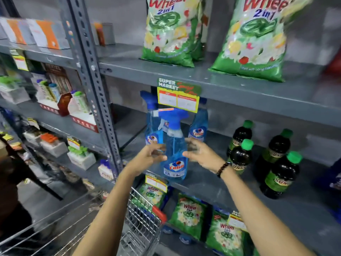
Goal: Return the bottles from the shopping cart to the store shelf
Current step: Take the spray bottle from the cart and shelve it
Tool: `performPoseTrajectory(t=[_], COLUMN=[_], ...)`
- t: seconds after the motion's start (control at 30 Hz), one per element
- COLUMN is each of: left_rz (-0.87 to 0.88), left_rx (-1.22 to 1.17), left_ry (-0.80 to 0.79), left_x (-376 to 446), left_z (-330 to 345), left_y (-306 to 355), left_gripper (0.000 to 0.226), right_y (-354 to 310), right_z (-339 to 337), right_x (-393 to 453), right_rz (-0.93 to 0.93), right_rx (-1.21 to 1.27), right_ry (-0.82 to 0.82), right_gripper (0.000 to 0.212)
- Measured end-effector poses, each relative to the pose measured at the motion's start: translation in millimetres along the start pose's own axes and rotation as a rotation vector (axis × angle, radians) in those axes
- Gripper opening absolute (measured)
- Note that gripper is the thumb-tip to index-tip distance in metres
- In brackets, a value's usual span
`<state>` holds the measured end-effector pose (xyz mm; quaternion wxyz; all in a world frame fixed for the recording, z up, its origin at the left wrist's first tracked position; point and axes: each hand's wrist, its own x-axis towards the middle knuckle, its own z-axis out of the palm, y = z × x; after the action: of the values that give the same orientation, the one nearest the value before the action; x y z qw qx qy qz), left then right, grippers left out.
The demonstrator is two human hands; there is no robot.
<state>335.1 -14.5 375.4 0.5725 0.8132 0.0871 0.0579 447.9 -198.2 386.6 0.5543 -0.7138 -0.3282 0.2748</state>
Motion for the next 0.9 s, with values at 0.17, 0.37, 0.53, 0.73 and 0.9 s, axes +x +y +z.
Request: performPoseTrajectory(t=[0.17, 0.37, 0.53, 0.73, 0.9], left_rz=[0.018, 0.019, 0.045, -0.133, -0.151], left_rx=[0.075, 0.077, 0.048, -0.045, 0.051], left_ry=[0.056, 0.036, 0.118, 0.732, 0.554], left_x=[56.8, 101.8, 104.6, 72.3, 94.1], left_z=[20.1, 29.7, 33.6, 22.9, 19.3], left_y=[-13.2, -14.1, -32.6, -94.5, -113.0], left_gripper=[0.047, 0.042, 0.041, 0.045, 0.11], right_y=[23.7, 35.2, 47.3, 93.5, 108.4], right_z=[-15.1, -28.5, -31.5, -11.1, 2.9], right_x=[27.8, 46.1, 42.1, 33.5, 49.9], right_rz=[-0.005, 0.037, 0.096, 0.274, 0.325], right_rx=[-0.095, -0.071, 0.052, 0.165, 0.025], right_ry=[0.194, 0.351, 0.376, 0.457, 0.462], right_gripper=[0.045, 0.046, 0.054, 0.088, 0.072])
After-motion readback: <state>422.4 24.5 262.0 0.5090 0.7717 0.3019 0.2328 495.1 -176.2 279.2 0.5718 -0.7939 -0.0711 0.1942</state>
